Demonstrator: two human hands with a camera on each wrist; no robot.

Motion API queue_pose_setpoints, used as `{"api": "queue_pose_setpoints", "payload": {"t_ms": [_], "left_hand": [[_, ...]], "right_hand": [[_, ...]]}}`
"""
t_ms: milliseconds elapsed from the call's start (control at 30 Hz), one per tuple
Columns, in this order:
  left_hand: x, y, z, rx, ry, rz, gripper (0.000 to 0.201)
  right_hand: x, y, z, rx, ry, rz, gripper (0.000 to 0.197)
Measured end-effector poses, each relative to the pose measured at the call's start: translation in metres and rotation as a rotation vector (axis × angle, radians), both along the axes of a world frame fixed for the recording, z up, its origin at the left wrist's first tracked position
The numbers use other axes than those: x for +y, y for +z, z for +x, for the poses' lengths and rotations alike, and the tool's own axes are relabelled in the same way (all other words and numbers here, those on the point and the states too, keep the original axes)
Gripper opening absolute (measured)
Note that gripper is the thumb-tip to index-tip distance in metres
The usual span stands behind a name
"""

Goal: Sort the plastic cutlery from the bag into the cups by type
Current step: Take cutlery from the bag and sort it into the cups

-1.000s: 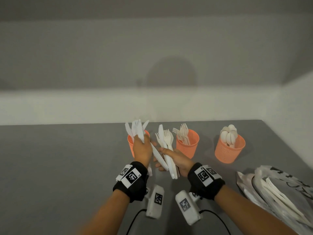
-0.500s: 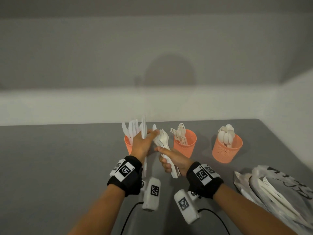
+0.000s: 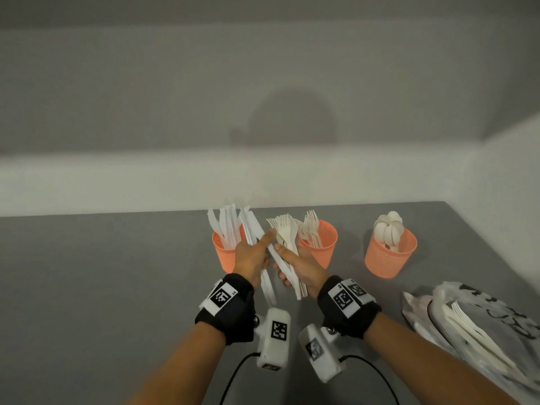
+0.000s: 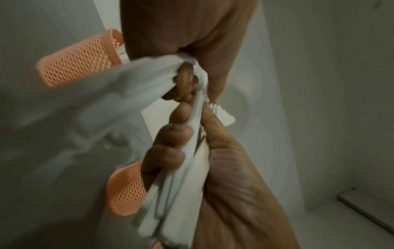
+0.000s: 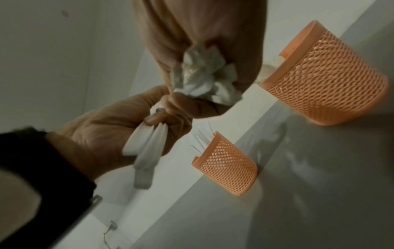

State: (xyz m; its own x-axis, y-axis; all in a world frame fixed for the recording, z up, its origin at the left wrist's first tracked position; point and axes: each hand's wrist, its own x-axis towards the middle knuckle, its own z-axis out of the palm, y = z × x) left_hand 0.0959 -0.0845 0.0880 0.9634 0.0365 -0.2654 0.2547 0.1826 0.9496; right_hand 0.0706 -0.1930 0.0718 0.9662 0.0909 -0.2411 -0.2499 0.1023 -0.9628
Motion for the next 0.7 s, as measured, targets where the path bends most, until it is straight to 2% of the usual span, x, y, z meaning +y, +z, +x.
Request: {"api": "queue_pose_setpoints", "payload": {"t_ms": [233,367,467,567,700], "left_hand": [[0.004,-0.004,0.012,-0.035,0.089,-0.009,0.028],[0.019,0.012,0.036,-0.109,0.201,-0.11,0.028],[0.035,0.027,0.058,-0.256,0.297,-0.004,0.032],[0.049,0.037,0.082,-0.378,0.394,0.111,0.042],[0.052,0.031,0.101,-0.419,0.412,0.161,0.048]], "right_hand": [[-0.005,-0.005,0.004,0.011,-0.018,0.004,0.019],[-0.011,-0.004,0.006,0.06,-0.054,-0.069,0.022],[-0.016,-0.004,0.011,0.031,-0.04,-0.15,0.028],[-0.019,-0.003,0.017,0.064,-0.038,-0.098,0.025],[-0.021,-0.004,0.02,0.093,-0.037,-0.069,0.027]]}}
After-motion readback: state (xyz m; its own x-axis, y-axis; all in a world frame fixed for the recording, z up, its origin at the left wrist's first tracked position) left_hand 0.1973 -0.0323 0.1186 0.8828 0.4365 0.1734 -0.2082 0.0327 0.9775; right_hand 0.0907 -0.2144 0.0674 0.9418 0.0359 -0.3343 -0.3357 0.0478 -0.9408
